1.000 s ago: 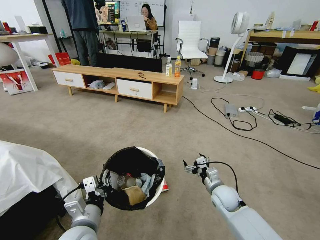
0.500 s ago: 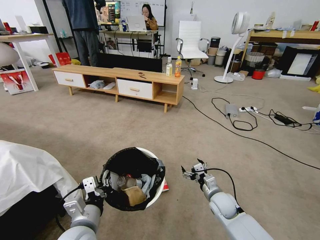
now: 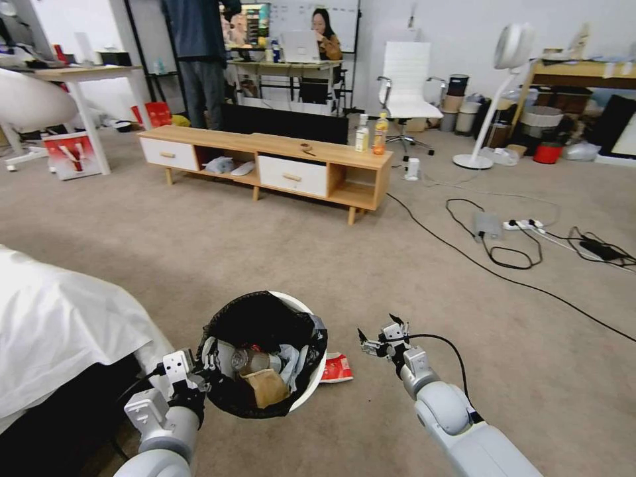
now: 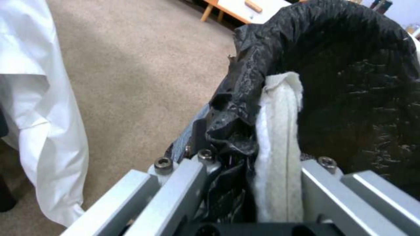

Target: Pick up the trash bin and place the garbage on the floor into it.

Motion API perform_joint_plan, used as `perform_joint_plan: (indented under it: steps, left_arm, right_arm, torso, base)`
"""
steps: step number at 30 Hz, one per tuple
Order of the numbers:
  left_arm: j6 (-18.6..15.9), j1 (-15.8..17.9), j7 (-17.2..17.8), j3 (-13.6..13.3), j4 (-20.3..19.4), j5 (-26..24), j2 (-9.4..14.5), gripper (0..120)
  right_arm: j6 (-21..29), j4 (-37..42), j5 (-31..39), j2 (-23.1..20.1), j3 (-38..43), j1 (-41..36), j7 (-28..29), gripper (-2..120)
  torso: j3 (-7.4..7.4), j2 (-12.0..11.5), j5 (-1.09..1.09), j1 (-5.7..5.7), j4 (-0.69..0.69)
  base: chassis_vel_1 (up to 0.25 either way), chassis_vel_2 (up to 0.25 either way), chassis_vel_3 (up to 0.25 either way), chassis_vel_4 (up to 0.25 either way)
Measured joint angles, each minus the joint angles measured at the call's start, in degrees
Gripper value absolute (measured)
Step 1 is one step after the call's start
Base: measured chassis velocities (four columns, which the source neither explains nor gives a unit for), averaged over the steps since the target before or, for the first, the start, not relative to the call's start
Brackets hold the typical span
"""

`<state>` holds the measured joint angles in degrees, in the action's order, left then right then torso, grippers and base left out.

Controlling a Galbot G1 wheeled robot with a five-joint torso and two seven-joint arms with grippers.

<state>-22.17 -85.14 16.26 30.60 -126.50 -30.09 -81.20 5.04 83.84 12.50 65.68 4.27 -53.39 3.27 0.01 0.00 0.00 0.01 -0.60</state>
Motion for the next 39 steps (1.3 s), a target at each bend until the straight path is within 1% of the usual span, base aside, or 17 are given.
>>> perform_joint_plan:
  steps: [1, 3, 6, 7, 22, 27, 30, 35, 39]
  left_arm:
    - [0.06, 0.0, 0.0, -0.03, 0.0, 0.04, -0.02, 6]
    - [0.3, 0.03, -0.02, -0.05, 0.0, 0.35, -0.06, 6]
    - [0.35, 0.03, -0.02, -0.05, 0.0, 0.41, -0.08, 6]
    - [0.37, 0.03, -0.04, -0.06, 0.04, 0.49, -0.11, 6]
    - [0.46, 0.08, -0.28, -0.13, 0.24, 0.58, -0.11, 6]
    - [0.49, 0.09, -0.28, -0.16, 0.26, 0.57, -0.13, 6]
    - [0.53, 0.09, -0.29, -0.15, 0.28, 0.57, -0.12, 6]
    - [0.54, 0.1, -0.29, -0.2, 0.28, 0.57, -0.14, 6]
    - [0.54, 0.06, -0.3, -0.24, 0.29, 0.58, -0.16, 6]
  right_arm:
    - [-0.18, -0.06, -0.03, -0.04, -0.01, -0.06, -0.07, 100]
    - [-0.25, -0.09, -0.18, 0.0, -0.03, -0.12, -0.06, 100]
    - [-0.3, -0.12, -0.25, 0.04, -0.07, -0.12, -0.04, 100]
    - [-0.35, -0.14, -0.47, 0.13, -0.16, -0.14, 0.01, 100]
    - [0.3, -0.29, -0.83, 0.55, -0.43, -0.14, 1.32, 100]
    - [-0.84, -0.73, -0.82, 0.68, -0.6, -0.05, 1.32, 100]
    - [-1.96, -1.03, -0.8, 0.94, -0.71, -0.01, 1.26, 100]
    - [-2.32, -1.1, -0.78, 0.89, -0.72, 0.1, 1.19, 100]
    - [-2.34, -1.16, -0.76, 0.4, -0.74, 0.21, 1.05, 100]
  torso:
    - [0.0, 0.0, -0.01, 0.0, -0.04]
    - [0.0, 0.0, 0.0, 0.0, -0.06]
    - [0.0, 0.0, 0.0, 0.0, -0.04]
    - [0.0, 0.0, 0.0, 0.0, -0.02]
    - [0.0, 0.0, -0.01, -0.01, -0.03]
    - [0.0, -0.01, -0.01, -0.01, -0.04]
    - [0.0, 0.0, -0.01, 0.0, 0.0]
    - [0.03, -0.01, 0.0, 0.0, -0.02]
    - [0.01, 0.0, 0.0, 0.0, -0.03]
  base:
    - [0.0, 0.0, 0.0, 0.0]
    - [0.0, 0.0, 0.0, 0.0]
    - [0.0, 0.0, 0.0, 0.0]
    - [0.0, 0.0, 0.0, 0.0]
    - [-0.013, 0.01, 0.015, -0.013]
    - [-0.146, 0.135, 0.135, -0.155]
    - [-0.198, 0.195, 0.211, -0.202]
    - [-0.206, 0.186, 0.196, -0.198]
    - [-0.043, 0.052, 0.026, -0.033]
